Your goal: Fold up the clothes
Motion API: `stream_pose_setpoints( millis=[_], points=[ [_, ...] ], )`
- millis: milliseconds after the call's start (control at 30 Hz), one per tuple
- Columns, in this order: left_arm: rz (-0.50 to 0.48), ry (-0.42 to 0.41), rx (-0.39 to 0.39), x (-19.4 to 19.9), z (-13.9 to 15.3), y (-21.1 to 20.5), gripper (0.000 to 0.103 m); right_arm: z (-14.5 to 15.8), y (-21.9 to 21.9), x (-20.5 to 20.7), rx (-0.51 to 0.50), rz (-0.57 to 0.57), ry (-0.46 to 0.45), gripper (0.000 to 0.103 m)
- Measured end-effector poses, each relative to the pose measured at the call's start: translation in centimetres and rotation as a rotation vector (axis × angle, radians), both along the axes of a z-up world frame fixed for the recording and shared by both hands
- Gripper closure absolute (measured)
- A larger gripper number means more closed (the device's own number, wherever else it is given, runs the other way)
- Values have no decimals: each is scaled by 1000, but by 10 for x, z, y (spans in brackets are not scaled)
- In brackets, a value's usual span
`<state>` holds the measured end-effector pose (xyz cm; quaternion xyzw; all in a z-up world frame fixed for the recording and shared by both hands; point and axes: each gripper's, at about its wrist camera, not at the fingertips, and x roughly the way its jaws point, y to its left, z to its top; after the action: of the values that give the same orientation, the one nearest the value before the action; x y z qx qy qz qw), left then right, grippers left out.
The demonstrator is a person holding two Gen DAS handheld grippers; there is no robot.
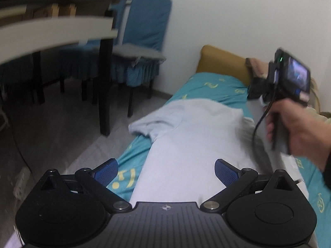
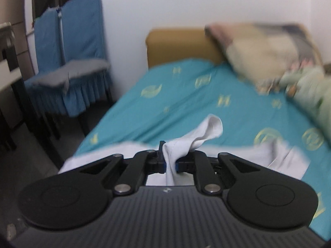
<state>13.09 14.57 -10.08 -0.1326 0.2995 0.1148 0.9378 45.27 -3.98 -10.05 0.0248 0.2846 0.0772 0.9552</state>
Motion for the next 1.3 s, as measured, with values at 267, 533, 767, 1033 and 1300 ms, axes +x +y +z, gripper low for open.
stream_pose_setpoints(
  millis=[267,533,767,1033,1300],
  points=[
    [-46,43,3,14,-16,-9,2,-7,-24,-32,128,57,-31,10],
    [-96,29,2,9,-15,-22,2,12,-116,-99,186,-38,-50,10],
    [-171,-3,26,8,-7,-42,3,29,-197,-214,205,-123,-16,11],
    [-260,33,43,-19,6,-74,8,78,-238,-365,284,-151,-26,10],
    [-535,130,113,-73,2,-169,21,95,-304,-451,355,-278,-147,10]
  ],
)
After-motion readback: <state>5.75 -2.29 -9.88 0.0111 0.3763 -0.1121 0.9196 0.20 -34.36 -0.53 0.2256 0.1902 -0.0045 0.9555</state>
